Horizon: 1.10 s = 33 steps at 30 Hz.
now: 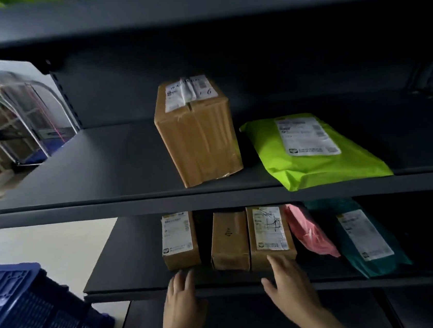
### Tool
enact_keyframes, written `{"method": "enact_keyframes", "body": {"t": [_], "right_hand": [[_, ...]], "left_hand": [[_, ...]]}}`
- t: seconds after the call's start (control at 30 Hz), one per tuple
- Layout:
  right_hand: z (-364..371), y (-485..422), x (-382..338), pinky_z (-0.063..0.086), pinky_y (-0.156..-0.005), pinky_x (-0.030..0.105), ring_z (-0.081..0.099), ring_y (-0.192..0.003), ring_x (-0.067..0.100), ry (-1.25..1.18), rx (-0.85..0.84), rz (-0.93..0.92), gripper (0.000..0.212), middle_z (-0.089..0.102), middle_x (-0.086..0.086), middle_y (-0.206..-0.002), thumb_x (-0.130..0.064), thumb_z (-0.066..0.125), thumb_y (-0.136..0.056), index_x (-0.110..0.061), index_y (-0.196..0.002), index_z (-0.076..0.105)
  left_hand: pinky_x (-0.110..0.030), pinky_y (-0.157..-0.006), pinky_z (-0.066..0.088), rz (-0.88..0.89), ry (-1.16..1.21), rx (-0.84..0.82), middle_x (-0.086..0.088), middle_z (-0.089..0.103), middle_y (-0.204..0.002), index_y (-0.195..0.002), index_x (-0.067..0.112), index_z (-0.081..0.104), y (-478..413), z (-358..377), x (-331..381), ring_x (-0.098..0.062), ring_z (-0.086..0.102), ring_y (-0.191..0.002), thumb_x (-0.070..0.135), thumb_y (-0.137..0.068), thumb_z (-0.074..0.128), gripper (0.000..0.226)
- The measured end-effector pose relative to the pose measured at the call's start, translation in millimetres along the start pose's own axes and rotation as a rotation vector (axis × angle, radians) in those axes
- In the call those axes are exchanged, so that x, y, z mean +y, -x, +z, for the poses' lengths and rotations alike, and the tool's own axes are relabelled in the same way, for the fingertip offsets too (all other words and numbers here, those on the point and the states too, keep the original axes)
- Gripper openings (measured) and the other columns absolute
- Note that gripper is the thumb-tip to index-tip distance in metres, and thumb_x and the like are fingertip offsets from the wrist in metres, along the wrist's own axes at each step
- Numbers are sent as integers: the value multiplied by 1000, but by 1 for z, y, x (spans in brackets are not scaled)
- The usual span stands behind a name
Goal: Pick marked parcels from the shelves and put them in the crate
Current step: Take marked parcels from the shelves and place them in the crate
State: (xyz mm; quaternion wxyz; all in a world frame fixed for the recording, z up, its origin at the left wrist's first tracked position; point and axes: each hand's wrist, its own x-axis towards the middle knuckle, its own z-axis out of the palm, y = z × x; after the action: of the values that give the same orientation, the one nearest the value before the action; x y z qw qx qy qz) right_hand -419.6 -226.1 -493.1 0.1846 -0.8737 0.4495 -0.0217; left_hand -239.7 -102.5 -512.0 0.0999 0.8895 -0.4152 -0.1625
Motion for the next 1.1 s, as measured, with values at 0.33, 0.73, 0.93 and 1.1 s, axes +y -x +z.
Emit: {"method": "enact_keyframes", "body": {"t": [0.33,0.73,0.93,1.1], "right_hand": [[41,-70,11,21,-112,50,18,-141,35,230,228,122,86,18,19,-154,-77,17,-79,-24,-146,24],[58,-66,21,20,-108,49,15,-142,28,200,295,70,67,18,7,-155,-71,29,-82,-37,-139,27],[59,-55,22,21,-109,45,13,-143,24,187,337,28,96,16,4,-156,-78,-6,-59,-38,-142,22],[64,-56,22,21,-110,47,13,-144,26,153,371,35,102,18,6,-156,-81,-6,-53,-42,-142,24]], "left_hand": [[-43,-116,18,-188,132,382,-20,2,-156,-148,31,16,-92,20,-13,-36,6,-143,70,-81,43,82],[-40,-96,42,-125,292,409,-13,35,-134,-127,33,47,-86,27,-31,-34,31,-124,50,-76,63,56],[-44,-113,20,-157,113,365,-17,23,-148,-136,35,40,-70,13,-31,-36,20,-137,70,-62,47,82],[-43,-118,6,120,-31,378,-13,-3,-159,-147,29,22,-67,26,36,-31,-4,-146,63,-85,43,74]]}}
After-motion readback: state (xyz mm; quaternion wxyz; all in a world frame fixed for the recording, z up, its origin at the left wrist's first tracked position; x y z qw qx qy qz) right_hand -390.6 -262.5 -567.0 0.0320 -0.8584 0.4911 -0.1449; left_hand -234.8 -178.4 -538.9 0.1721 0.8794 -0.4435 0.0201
